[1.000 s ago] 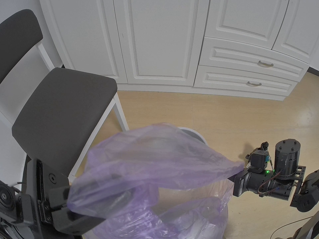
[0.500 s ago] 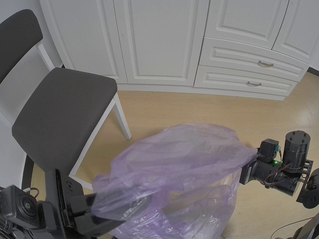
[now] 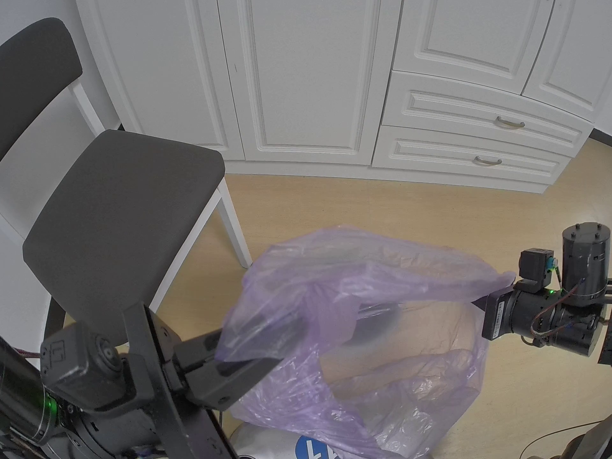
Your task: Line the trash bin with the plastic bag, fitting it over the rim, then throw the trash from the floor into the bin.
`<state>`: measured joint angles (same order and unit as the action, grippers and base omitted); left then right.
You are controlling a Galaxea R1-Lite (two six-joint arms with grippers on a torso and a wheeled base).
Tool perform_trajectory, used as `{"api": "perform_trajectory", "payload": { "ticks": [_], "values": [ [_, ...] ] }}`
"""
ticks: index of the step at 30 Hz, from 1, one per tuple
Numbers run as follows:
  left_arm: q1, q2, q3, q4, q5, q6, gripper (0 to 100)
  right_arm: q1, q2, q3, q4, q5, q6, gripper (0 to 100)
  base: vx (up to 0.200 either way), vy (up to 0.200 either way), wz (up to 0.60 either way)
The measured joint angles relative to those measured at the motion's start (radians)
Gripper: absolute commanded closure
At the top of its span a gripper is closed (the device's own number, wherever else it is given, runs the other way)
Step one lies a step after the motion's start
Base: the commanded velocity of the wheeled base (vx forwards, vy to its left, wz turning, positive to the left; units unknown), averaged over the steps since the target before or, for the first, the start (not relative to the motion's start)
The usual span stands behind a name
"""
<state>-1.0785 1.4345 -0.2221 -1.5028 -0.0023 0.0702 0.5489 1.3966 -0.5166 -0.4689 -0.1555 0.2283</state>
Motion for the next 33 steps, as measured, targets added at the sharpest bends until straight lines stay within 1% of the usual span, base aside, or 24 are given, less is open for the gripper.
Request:
{"api": "perform_trajectory", "payload": {
  "ticks": [4, 9, 12, 14, 17, 20, 27, 30, 33],
  "values": [
    [0.019, 0.028, -0.027, 0.014, 0.027, -0.004, 100, -0.003, -0.053, -0.076, 0.152, 0.007, 0.020, 100, 0.000, 0.000, 0.00],
    [0.050, 0.054, -0.061, 0.073, 0.063, -0.007, 100, 0.000, -0.097, -0.219, 0.329, 0.018, 0.027, 100, 0.000, 0.000, 0.00],
    [0.075, 0.064, -0.088, 0.153, 0.079, -0.017, 100, 0.006, -0.113, -0.312, 0.432, 0.022, 0.028, 100, 0.000, 0.000, 0.00],
    [0.091, 0.070, -0.108, 0.200, 0.095, -0.032, 100, 0.011, -0.122, -0.354, 0.472, 0.025, 0.029, 100, 0.000, 0.000, 0.00],
    [0.115, 0.077, -0.140, 0.258, 0.122, -0.069, 100, 0.017, -0.138, -0.387, 0.484, 0.026, 0.029, 100, 0.000, 0.000, 0.00],
    [0.152, 0.096, -0.176, 0.297, 0.139, -0.117, 100, 0.023, -0.154, -0.379, 0.488, 0.021, 0.028, 100, 0.000, 0.000, 0.00],
    [0.250, 0.183, -0.242, 0.306, 0.150, -0.177, 100, 0.044, -0.180, -0.359, 0.487, 0.011, 0.027, 100, 0.000, 0.000, 0.00],
    [0.272, 0.220, -0.271, 0.306, 0.159, -0.206, 100, 0.047, -0.185, -0.355, 0.487, 0.006, 0.026, 100, 0.000, 0.000, 0.00],
    [0.286, 0.252, -0.305, 0.309, 0.196, -0.232, 100, 0.047, -0.187, -0.353, 0.487, -0.014, 0.025, 100, 0.000, 0.000, 0.00]
  ]
}}
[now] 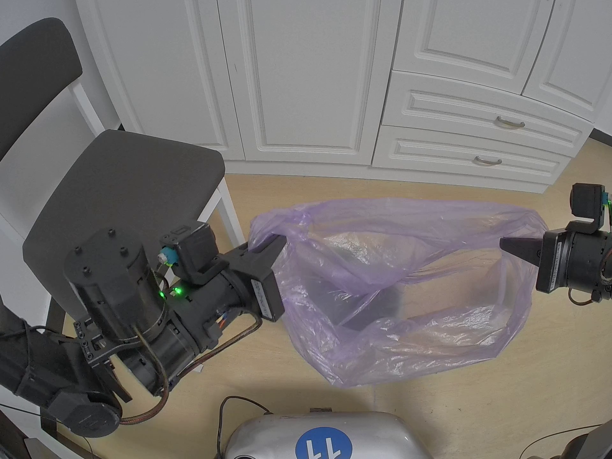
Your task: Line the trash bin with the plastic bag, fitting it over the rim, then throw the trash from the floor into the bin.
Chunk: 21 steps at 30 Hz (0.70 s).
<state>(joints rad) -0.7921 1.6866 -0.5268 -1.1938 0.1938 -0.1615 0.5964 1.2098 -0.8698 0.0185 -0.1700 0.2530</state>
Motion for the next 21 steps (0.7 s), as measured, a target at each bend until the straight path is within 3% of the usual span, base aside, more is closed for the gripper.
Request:
{"api": "perform_trajectory", "payload": {
  "ticks": [9, 15, 21],
  "values": [
    [-0.013, 0.054, -0.064, 0.002, 0.059, -0.068, 100, 0.008, 0.035, -0.006, -0.046, -0.105, -0.013, 100, 0.000, 0.000, 0.00],
    [-0.037, 0.091, -0.120, 0.002, 0.148, -0.099, 100, 0.052, 0.101, 0.005, -0.172, -0.271, -0.013, 100, 0.000, 0.000, 0.00],
    [-0.044, 0.122, -0.139, 0.001, 0.211, -0.083, 100, 0.100, 0.158, 0.053, -0.291, -0.325, -0.025, 100, 0.000, 0.000, 0.00]
  ]
}}
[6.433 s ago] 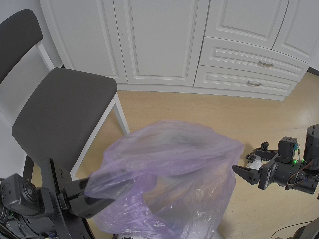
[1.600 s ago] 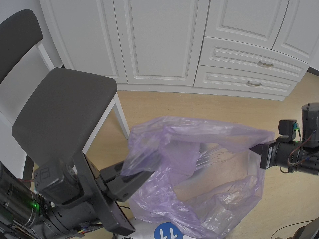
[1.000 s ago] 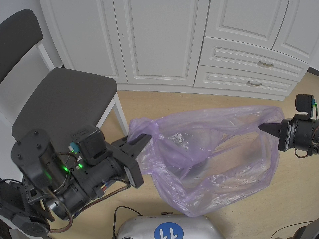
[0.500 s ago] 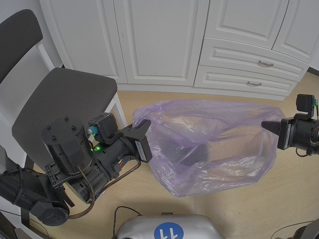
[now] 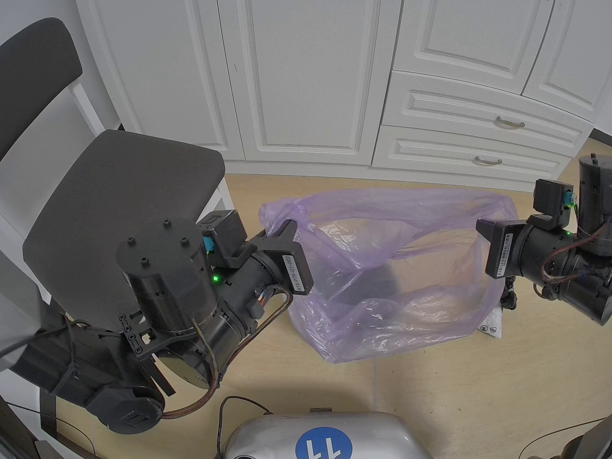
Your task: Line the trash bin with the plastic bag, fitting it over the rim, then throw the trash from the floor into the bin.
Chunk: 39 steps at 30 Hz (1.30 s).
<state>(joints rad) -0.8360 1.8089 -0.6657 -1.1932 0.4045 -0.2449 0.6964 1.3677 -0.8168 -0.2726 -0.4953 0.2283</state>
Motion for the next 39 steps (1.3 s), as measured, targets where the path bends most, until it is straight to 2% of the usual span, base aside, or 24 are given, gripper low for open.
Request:
{"api": "perform_trajectory", "payload": {
  "ticks": [7, 11, 17, 28, 31, 34, 39],
  "values": [
    [-0.001, 0.028, 0.018, -0.041, 0.023, 0.043, 100, 0.021, 0.038, 0.122, -0.306, -0.009, -0.134, 100, 0.000, 0.000, 0.00],
    [0.010, 0.034, 0.059, -0.125, -0.028, 0.055, 100, -0.006, 0.055, 0.195, -0.423, 0.021, -0.195, 100, 0.000, 0.000, 0.00],
    [0.042, 0.032, 0.108, -0.154, -0.104, 0.059, 100, -0.081, 0.069, 0.246, -0.440, 0.133, -0.222, 100, 0.000, 0.000, 0.00],
    [0.062, 0.036, 0.145, -0.209, -0.197, 0.036, 100, -0.133, 0.076, 0.264, -0.433, 0.231, -0.215, 100, 0.000, 0.000, 0.00],
    [0.077, 0.038, 0.172, -0.263, -0.294, 0.012, 100, -0.151, 0.074, 0.264, -0.431, 0.277, -0.199, 100, 0.000, 0.000, 0.00],
    [0.105, 0.043, 0.204, -0.307, -0.410, -0.018, 100, -0.174, 0.074, 0.264, -0.429, 0.354, -0.170, 100, 0.000, 0.000, 0.00],
    [0.152, 0.051, 0.237, -0.330, -0.461, -0.050, 100, -0.223, 0.071, 0.261, -0.393, 0.509, -0.124, 100, 0.000, 0.000, 0.00]
  ]
}}
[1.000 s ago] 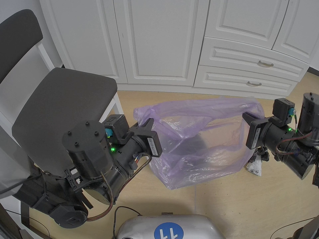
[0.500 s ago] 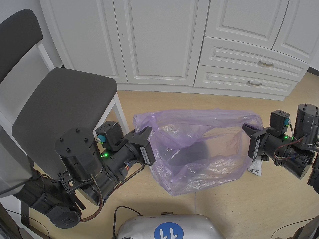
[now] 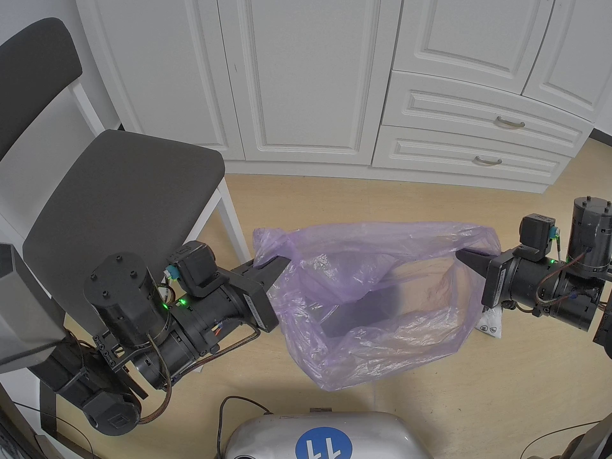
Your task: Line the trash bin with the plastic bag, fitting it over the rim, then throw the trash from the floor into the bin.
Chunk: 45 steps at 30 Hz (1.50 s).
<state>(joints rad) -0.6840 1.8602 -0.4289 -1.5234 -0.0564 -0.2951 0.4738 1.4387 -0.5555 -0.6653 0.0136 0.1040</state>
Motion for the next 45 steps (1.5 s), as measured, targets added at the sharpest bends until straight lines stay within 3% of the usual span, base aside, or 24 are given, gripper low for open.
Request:
{"api": "perform_trajectory", "payload": {
  "ticks": [5, 24, 29, 45],
  "values": [
    [0.022, 0.002, 0.018, -0.007, -0.006, -0.003, 100, -0.039, -0.011, -0.010, 0.057, 0.043, 0.019, 100, 0.000, 0.000, 0.00],
    [0.028, 0.001, 0.045, 0.001, 0.010, 0.102, 100, -0.072, -0.019, -0.006, 0.061, 0.027, -0.026, 100, 0.000, 0.000, 0.00],
    [0.028, 0.008, 0.040, 0.019, 0.047, 0.134, 100, -0.072, -0.020, -0.003, 0.061, -0.005, -0.043, 100, 0.000, 0.000, 0.00],
    [0.028, 0.007, 0.067, 0.030, 0.056, 0.227, 100, -0.060, -0.013, 0.008, 0.060, -0.124, -0.129, 100, 0.000, 0.000, 0.00]
  ]
}}
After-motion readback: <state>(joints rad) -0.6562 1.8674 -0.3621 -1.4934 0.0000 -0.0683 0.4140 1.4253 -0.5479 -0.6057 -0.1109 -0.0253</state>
